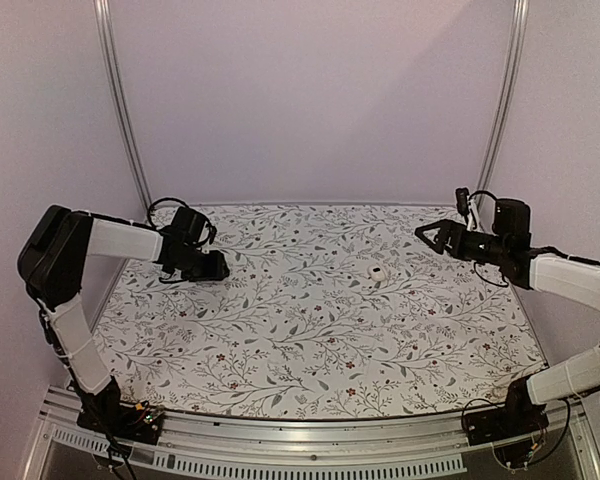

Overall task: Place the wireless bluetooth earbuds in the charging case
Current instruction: Place the charging case with the earbuds at the center of the board.

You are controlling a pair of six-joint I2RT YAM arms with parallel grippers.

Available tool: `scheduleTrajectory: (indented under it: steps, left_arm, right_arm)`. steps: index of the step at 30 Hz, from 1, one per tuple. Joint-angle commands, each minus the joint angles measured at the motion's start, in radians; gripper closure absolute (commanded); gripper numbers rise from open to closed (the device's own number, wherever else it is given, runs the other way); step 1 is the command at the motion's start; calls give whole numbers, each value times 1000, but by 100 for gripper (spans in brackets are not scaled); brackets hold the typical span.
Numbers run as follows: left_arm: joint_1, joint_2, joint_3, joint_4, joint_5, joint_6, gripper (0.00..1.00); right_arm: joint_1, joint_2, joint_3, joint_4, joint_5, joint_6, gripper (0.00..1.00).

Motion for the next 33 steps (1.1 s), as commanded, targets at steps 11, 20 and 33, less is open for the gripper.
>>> scheduleTrajectory:
  steps: [11, 20, 33]
  left_arm:
    - [19, 90, 105, -119, -103, 9, 76]
    - [20, 118, 145, -160, -132, 21, 72]
    - [20, 97, 178, -215, -133, 34, 42]
  right_arm:
    - [2, 123, 6, 4, -5, -89, 3]
    - [8, 182, 40, -21, 53, -130, 5]
    - [14, 226, 81, -39, 25, -156, 6]
